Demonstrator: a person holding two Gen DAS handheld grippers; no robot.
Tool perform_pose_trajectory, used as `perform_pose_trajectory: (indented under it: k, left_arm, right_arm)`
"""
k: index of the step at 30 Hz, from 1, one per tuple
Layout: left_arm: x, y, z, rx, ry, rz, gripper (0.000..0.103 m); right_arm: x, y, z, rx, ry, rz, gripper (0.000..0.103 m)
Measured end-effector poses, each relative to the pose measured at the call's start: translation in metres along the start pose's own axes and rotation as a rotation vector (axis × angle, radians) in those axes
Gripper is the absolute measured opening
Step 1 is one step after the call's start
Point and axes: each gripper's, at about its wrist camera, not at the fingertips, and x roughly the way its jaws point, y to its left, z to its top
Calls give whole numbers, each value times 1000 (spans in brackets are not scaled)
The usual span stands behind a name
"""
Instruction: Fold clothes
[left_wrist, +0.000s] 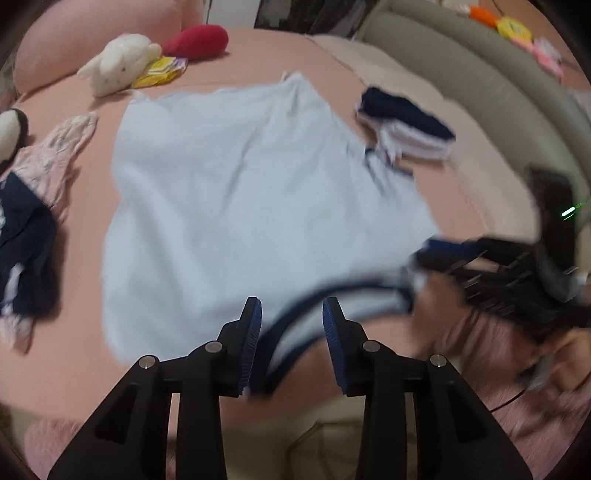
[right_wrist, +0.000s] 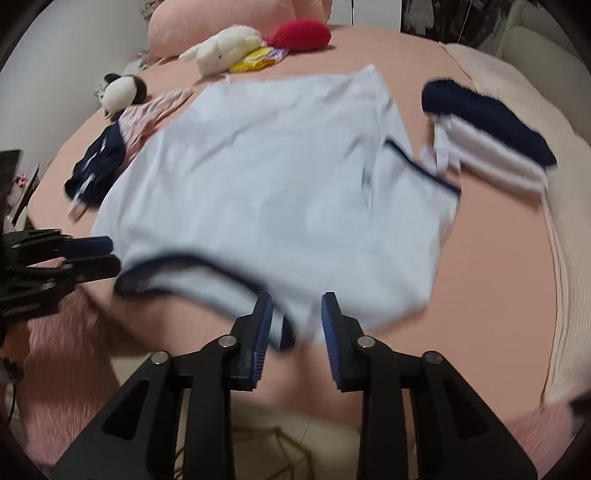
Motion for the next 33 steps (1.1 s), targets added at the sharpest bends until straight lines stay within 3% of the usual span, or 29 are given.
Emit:
perform_pose_trajectory:
  k: [4,7,10,14,17,20,23,27,31,33]
  left_arm:
    - [29,1,-16,8,76,78,35]
    - [36,0,-40,18,110,108,36]
    - [38,1,-61,15,132,130,36]
    - [11,11,-70,-73,60,102,37]
    - [0,21,-74,-127,12,57,37]
    - [14,23,-73,-140,43,25,37]
    - [34,10,-75,-88,89,72,41]
    - [38,-1,-80,-45,90,97,48]
    - [37,5,-77,-96,73,54,48]
    - [31,19,-77,-200,65,-21,48]
  right_arm:
    - [39,-9,-13,24,140,-35,31]
    - [31,-4,-35,-38,98,-69,30]
    - [16,-10,-56,-14,88,-46,31]
    - [-4,-14,-65,33,115,43,31]
    - [-23,-2,-62,22,37,83,34]
    - [-25,18,-62,-57,10,46,36]
    - [10,8,-70,-60,56,-61,37]
    - [18,4,-76,-26,15,-124,35]
    - [9,6,-91,-58,62,-94,19]
    - [3,1,-101,-41,80,-51,17]
